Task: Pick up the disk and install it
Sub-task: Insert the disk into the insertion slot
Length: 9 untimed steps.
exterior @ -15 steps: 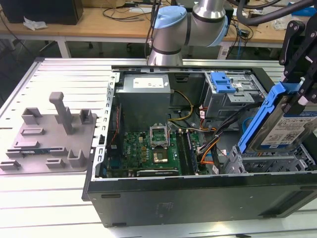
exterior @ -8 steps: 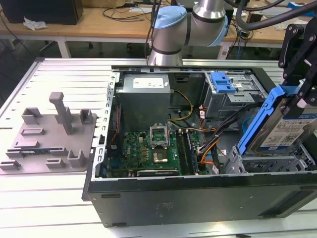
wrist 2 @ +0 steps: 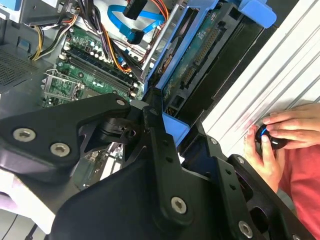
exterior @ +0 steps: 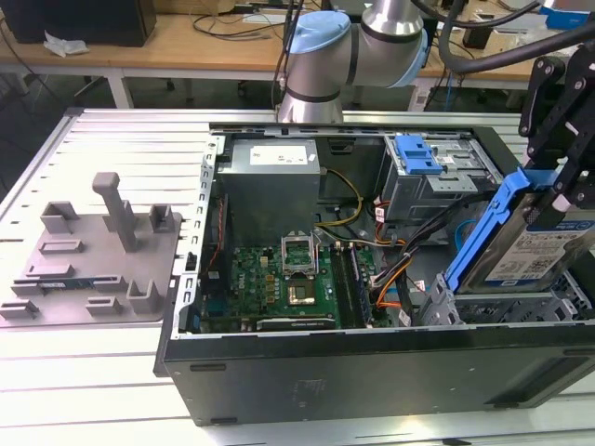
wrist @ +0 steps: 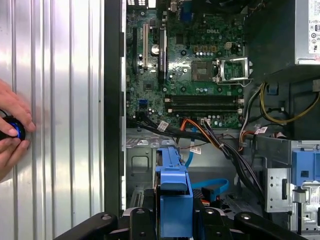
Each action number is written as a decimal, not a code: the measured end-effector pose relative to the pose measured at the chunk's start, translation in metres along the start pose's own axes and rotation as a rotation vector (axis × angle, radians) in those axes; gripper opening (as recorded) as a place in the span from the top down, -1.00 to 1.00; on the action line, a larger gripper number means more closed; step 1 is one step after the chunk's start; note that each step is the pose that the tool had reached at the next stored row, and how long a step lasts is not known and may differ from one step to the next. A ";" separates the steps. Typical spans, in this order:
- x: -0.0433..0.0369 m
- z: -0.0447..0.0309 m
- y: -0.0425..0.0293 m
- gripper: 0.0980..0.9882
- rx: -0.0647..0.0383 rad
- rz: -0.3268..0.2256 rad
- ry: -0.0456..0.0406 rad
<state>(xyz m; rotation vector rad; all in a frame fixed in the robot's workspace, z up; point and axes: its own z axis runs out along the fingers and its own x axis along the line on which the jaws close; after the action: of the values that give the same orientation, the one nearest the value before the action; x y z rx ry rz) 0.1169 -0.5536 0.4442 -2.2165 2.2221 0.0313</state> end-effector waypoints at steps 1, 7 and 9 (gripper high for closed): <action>0.0002 0.0013 0.0000 0.40 0.000 0.000 0.0000; 0.0018 0.0078 -0.0001 0.40 0.000 0.000 -0.0001; 0.0021 0.0097 -0.0001 0.40 0.000 0.000 0.0000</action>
<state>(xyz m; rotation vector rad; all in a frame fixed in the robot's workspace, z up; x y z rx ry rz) 0.1170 -0.5556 0.4344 -2.2165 2.2221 0.0313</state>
